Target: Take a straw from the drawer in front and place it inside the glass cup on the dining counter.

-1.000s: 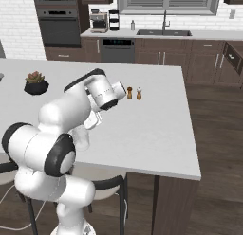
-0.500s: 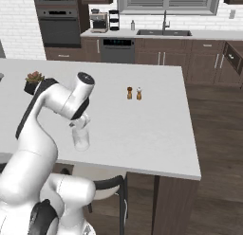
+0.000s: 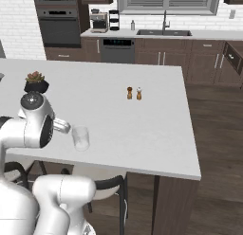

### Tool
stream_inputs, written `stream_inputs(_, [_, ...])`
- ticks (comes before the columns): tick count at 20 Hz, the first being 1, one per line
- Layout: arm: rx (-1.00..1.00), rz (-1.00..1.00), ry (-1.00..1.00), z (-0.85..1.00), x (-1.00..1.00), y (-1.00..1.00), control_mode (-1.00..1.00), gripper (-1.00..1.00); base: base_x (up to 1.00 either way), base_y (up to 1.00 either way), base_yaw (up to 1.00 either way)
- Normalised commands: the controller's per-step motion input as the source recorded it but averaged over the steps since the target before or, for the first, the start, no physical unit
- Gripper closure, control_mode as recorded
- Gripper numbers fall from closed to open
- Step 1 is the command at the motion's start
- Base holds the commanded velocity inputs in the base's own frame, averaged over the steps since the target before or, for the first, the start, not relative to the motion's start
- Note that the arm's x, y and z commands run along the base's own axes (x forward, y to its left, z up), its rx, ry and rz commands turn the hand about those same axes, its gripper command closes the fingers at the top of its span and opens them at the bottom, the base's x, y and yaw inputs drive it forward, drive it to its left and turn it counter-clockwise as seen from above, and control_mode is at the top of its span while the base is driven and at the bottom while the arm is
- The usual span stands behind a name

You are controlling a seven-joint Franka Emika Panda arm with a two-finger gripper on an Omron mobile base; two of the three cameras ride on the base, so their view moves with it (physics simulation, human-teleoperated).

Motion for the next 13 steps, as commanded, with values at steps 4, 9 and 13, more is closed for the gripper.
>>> stream_inputs(4, [-0.2,0.03,-0.1,0.19,-0.34,0.31,-1.0,-1.0,0.0,0.0,0.0])
stream_inputs(9, [-0.13,0.02,0.0,0.28,-0.48,0.21,-1.0,-1.0,0.0,0.0,0.0])
stream_inputs(13, [-0.05,0.01,0.11,0.44,-0.61,0.16,-1.0,-1.0,0.0,0.0,0.0])
